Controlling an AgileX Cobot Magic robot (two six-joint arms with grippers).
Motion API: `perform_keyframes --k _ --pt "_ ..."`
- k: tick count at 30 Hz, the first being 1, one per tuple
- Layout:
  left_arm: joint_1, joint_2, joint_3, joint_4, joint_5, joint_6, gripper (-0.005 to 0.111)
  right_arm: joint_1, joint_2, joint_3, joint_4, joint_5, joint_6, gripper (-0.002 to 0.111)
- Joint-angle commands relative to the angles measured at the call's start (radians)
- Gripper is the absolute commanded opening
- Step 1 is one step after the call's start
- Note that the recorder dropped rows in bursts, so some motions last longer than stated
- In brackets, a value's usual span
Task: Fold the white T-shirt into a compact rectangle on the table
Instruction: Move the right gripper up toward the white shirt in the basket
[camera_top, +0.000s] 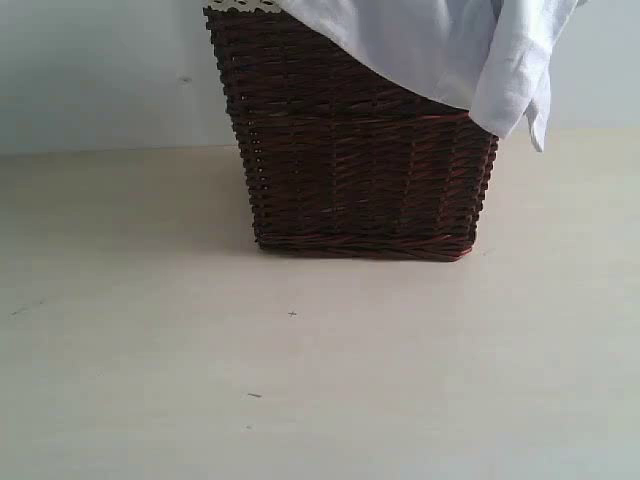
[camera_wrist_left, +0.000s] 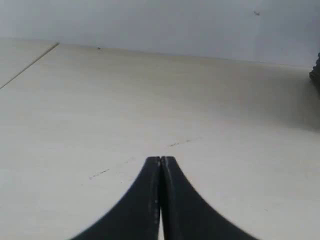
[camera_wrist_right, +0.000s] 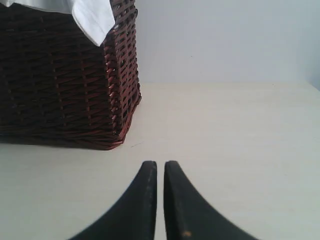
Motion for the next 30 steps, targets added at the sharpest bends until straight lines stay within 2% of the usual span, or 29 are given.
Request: perform_keyframes --k 1,10,16,21,24,30 --pt "0.003 -0.006 0.003 0.002 -0.008 -0.005 0.0 -0.004 -0.007 0.004 -0.008 -0.011 -0.004 0.008" --pt "0.003 -0.006 0.003 0.002 -0.008 -0.005 0.0 -0.004 -0.007 0.004 -0.001 -0.011 0.003 0.008" --pt "0.003 -0.006 0.003 0.002 -0.008 -0.005 0.0 -0.007 0.006 0.004 0.147 -0.015 0.075 0.008" --pt "0.003 -0.006 0.003 0.002 -0.008 -0.005 0.0 -0.01 0.232 0.004 0.249 -0.044 0.085 0.008" --pt "0.003 -0.006 0.003 0.002 -0.008 -0.005 0.0 -0.01 0.416 -0.007 0.298 -0.132 0.065 0.008" --pt "0.003 -0.006 0.003 0.002 -0.008 -0.005 0.0 -0.01 0.794 -0.14 0.269 -0.238 -0.203 0.008"
